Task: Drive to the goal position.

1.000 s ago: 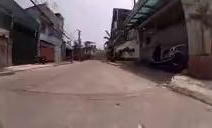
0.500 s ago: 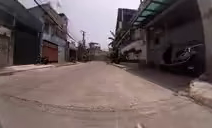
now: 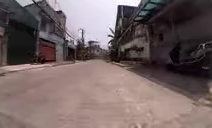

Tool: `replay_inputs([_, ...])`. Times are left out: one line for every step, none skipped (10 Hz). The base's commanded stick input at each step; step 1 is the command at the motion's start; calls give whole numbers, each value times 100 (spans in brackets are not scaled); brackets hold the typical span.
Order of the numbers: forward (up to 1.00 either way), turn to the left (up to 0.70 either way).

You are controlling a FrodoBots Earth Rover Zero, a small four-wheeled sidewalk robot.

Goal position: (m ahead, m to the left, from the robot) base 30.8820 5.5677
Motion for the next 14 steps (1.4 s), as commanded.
replay_inputs([100,1])
replay_inputs([100,1])
replay_inputs([100,1])
replay_inputs([100,1])
replay_inputs([100,1])
replay_inputs([100,1])
replay_inputs([100,8])
replay_inputs([100,41])
replay_inputs([100,24])
replay_inputs([100,6])
replay_inputs([100,2])
replay_inputs([100,2])
replay_inputs([100,2])
replay_inputs([100,2])
